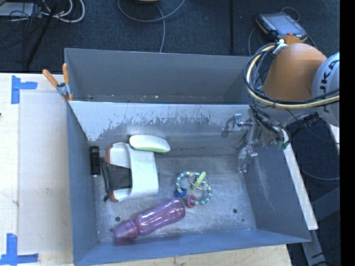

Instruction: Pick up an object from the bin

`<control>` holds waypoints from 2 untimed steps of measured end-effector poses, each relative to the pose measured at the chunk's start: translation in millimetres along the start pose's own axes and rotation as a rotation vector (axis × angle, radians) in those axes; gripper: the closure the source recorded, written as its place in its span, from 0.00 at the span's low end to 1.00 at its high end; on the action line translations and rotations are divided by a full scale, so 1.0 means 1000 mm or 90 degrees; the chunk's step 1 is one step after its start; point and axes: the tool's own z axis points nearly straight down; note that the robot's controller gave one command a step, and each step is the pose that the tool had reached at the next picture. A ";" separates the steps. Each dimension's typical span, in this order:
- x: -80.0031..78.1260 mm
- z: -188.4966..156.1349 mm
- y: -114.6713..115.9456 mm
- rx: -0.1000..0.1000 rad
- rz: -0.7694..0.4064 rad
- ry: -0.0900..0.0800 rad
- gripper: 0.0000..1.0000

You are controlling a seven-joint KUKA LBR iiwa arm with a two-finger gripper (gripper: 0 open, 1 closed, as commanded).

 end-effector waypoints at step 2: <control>0.002 0.009 0.054 -0.001 -0.168 0.002 0.00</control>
Offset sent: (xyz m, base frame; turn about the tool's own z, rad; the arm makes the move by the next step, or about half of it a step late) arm -0.0122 0.0566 -0.0072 -0.3734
